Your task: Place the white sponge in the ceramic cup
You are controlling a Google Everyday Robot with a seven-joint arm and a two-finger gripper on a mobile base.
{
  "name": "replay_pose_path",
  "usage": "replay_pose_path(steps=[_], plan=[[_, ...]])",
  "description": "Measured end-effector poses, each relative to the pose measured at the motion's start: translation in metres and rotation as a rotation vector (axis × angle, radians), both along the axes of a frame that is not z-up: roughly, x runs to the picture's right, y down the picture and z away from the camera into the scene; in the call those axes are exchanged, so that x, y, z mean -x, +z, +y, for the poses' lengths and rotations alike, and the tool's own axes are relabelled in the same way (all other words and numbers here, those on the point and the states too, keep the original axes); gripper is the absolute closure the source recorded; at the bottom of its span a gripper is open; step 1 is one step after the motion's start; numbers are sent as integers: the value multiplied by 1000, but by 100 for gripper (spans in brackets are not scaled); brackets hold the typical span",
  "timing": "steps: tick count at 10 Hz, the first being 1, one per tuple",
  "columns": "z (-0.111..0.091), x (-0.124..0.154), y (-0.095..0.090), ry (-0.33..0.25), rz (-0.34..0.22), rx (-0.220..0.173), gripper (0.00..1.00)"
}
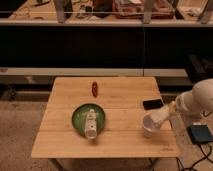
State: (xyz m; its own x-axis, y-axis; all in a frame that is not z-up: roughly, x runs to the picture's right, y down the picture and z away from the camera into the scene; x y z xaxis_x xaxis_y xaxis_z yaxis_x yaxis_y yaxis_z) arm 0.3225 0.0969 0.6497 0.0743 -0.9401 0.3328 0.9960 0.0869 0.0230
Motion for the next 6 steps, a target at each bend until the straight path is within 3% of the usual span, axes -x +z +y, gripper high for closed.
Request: replay_pose_path(steps=[3, 6], plan=[[6, 0, 9, -2, -31, 9, 100], [11, -6, 18, -18, -23, 29, 100]])
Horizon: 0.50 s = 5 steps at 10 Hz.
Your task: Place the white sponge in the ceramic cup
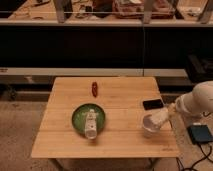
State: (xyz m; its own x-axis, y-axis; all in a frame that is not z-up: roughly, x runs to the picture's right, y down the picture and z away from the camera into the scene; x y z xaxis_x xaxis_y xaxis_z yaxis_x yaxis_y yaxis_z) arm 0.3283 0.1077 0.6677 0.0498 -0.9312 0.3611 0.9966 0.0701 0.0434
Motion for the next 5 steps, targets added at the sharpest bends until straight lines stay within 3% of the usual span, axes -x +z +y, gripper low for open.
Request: replay_pose_path(steps=[5], plan=[[-2, 15, 13, -54, -10, 22, 98]])
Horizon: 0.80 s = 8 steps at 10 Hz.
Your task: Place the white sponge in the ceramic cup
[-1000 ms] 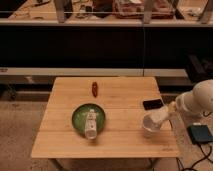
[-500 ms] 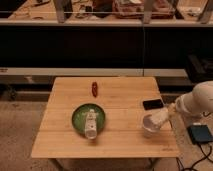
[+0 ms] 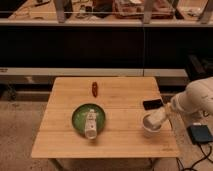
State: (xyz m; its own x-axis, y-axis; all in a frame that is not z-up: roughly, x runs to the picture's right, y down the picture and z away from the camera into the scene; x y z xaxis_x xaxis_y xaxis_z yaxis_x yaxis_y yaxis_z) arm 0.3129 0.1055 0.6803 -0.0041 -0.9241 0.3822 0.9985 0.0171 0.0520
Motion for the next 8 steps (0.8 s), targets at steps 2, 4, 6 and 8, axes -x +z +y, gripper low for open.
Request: replay_pose_path(steps=[2, 4, 6, 8], plan=[[0, 6, 3, -29, 1, 6, 86], [2, 9, 5, -71, 15, 12, 61], [0, 10, 4, -99, 28, 9, 44], [-4, 14, 4, -119, 42, 0, 25]])
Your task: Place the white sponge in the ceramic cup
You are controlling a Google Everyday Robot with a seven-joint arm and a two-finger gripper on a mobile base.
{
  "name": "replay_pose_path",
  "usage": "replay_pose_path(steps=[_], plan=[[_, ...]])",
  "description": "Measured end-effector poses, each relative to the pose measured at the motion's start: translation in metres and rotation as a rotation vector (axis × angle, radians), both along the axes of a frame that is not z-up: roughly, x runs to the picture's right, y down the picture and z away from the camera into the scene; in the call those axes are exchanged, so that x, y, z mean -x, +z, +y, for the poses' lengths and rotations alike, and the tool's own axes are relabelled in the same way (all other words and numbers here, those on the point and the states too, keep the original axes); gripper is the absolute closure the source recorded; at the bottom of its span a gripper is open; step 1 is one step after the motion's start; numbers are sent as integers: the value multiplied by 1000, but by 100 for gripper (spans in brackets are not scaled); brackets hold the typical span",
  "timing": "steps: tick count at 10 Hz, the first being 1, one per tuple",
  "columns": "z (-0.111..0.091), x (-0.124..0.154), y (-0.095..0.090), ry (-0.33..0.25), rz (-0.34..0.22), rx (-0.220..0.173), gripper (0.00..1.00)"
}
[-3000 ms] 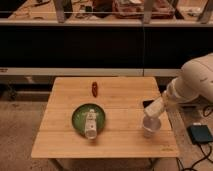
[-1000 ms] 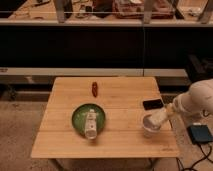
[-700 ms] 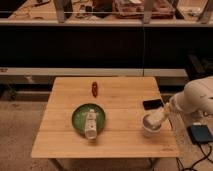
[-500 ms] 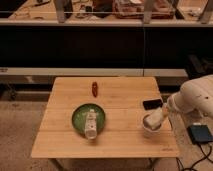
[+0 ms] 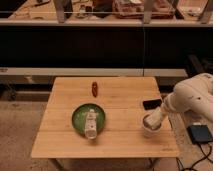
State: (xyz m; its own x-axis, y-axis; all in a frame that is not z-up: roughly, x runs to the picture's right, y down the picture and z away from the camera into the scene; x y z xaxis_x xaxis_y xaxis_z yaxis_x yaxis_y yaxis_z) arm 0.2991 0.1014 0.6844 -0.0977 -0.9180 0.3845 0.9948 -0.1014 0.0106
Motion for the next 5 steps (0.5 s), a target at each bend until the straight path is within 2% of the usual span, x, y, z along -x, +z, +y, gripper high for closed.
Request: replay_pose_path(steps=[1, 5], plan=[[-1, 1, 0, 3, 6, -3, 20], [1, 3, 0, 21, 10, 2, 20]])
